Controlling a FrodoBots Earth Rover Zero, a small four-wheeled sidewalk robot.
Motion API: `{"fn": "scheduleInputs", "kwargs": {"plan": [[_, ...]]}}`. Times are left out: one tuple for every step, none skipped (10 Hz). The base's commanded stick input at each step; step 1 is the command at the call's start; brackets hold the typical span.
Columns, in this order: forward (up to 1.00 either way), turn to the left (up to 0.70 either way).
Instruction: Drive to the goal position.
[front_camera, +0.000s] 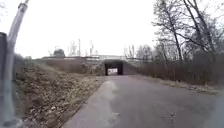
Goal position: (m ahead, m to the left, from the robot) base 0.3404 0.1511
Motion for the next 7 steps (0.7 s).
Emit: {"fn": "scheduleInputs", "kwargs": {"plan": [[0.45, 0.00], [0.45, 0.00], [0.45, 0.00], [0.45, 0.00], [0.38, 0.00], [0.00, 0.00], [0.00, 0.00]]}}
